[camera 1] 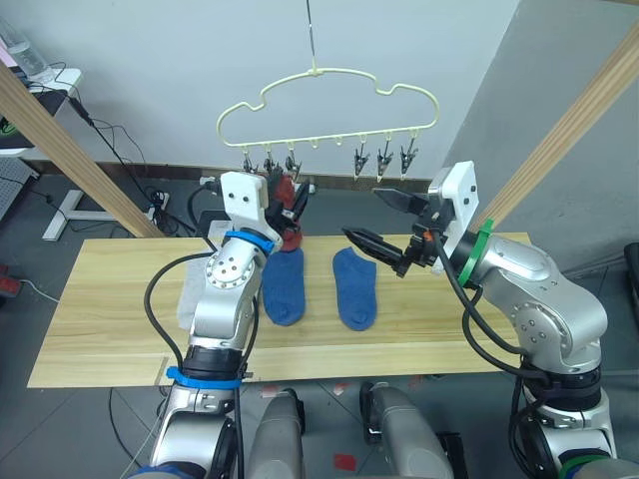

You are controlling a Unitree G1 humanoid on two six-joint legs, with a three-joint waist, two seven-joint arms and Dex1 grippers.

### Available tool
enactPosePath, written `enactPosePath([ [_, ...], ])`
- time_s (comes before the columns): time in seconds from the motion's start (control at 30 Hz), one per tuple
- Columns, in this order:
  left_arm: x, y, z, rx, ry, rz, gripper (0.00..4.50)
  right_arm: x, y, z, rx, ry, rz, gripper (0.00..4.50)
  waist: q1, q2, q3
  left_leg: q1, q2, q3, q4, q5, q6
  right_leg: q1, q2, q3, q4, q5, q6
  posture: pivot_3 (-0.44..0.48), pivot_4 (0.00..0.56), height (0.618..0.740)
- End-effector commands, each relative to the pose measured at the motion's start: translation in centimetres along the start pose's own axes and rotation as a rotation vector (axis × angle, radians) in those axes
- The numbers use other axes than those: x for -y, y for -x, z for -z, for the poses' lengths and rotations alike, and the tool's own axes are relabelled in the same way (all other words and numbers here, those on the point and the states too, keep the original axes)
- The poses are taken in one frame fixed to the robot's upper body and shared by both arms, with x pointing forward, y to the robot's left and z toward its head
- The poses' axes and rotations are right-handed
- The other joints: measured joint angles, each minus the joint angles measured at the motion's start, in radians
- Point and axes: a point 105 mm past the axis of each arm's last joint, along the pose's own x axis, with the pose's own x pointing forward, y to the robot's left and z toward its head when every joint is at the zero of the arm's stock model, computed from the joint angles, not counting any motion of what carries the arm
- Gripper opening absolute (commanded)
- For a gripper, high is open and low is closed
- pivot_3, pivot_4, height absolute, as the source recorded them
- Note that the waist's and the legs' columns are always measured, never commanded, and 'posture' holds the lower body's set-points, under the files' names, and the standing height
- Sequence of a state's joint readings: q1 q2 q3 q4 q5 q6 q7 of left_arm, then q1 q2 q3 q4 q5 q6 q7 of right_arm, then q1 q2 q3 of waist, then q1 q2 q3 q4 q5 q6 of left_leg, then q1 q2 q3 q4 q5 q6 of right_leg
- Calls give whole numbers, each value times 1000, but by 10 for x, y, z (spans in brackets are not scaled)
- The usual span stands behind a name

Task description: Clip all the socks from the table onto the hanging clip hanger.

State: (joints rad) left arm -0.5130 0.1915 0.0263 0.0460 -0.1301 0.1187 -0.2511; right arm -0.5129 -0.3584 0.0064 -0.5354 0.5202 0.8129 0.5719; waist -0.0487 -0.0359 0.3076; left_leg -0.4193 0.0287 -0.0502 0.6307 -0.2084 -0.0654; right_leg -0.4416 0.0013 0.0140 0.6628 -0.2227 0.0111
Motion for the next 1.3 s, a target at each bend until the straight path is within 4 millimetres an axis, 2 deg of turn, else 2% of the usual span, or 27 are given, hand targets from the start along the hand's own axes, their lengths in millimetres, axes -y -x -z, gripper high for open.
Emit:
enactPosePath([
  [0.03, 2, -4, -14, 61, -21, 0, 2531, -2, 2, -14, 43, 41, -6, 4500, -2, 0, 0, 0, 0, 0, 0, 0, 0, 0, 0, 0, 0, 0, 0, -105, 293, 740],
  [0.47, -7, -25, -22, 104, -56, -3, 2531, 1, 1, -15, 46, 47, 19, 4500, -6, 0, 0, 0, 0, 0, 0, 0, 0, 0, 0, 0, 0, 0, 0, -113, 296, 740],
  [0.67, -8, -27, -23, 116, -63, -6, 2531, 1, 1, -16, 47, 48, 23, 4500, -9, 0, 0, 0, 0, 0, 0, 0, 0, 0, 0, 0, 0, 0, 0, -115, 295, 740],
  [0.8, -8, -27, -25, 131, -69, -9, 1858, 1, 0, -15, 47, 46, 25, 4500, -9, 0, 0, 0, 0, 0, 0, 0, 0, 0, 0, 0, 0, 0, 0, -113, 294, 740],
  [0.83, -8, -27, -26, 133, -70, -10, 1477, 0, 0, -15, 48, 45, 25, 4500, -9, 0, 0, 0, 0, 0, 0, 0, 0, 0, 0, 0, 0, 0, 0, -113, 294, 740],
  [0.93, -8, -27, -26, 134, -70, -11, 697, 1, 0, -15, 45, 48, 24, 4500, -9, 0, 0, 0, 0, 0, 0, 0, 0, 0, 0, 0, 0, 0, 0, -107, 292, 740],
  [1.03, -9, -26, -26, 132, -70, -14, 280, 1, -1, -15, 44, 47, 24, 4500, -9, 0, 0, 0, 0, 0, 0, 0, 0, 0, 0, 0, 0, 0, 0, -107, 293, 740],
  [1.13, -7, -24, -25, 122, -72, -3, 280, 3, 0, -3, -2, 56, 38, 4500, -9, 0, 0, 0, 0, 0, 0, 0, 0, 0, 0, 0, 0, 0, 0, -100, 291, 740],
  [1.2, -6, -23, -24, 94, -46, 10, 280, 9, -1, 23, -120, 87, 68, 4500, -9, 0, 0, 0, 0, 0, 0, 0, 0, 0, 0, 0, 0, 0, 0, -93, 291, 740],
  [1.27, -5, -21, -22, 51, 18, 35, 280, 14, 0, 61, -276, 119, 66, 4500, -8, 0, 0, 0, 0, 0, 0, 0, 0, 0, 0, 0, 0, 0, 0, -90, 292, 740],
  [1.3, -4, -20, -23, 35, 44, 48, 280, 17, 0, 74, -322, 121, 63, 4500, -8, 0, 0, 0, 0, 0, 0, 0, 0, 0, 0, 0, 0, 0, 0, -82, 293, 740],
])
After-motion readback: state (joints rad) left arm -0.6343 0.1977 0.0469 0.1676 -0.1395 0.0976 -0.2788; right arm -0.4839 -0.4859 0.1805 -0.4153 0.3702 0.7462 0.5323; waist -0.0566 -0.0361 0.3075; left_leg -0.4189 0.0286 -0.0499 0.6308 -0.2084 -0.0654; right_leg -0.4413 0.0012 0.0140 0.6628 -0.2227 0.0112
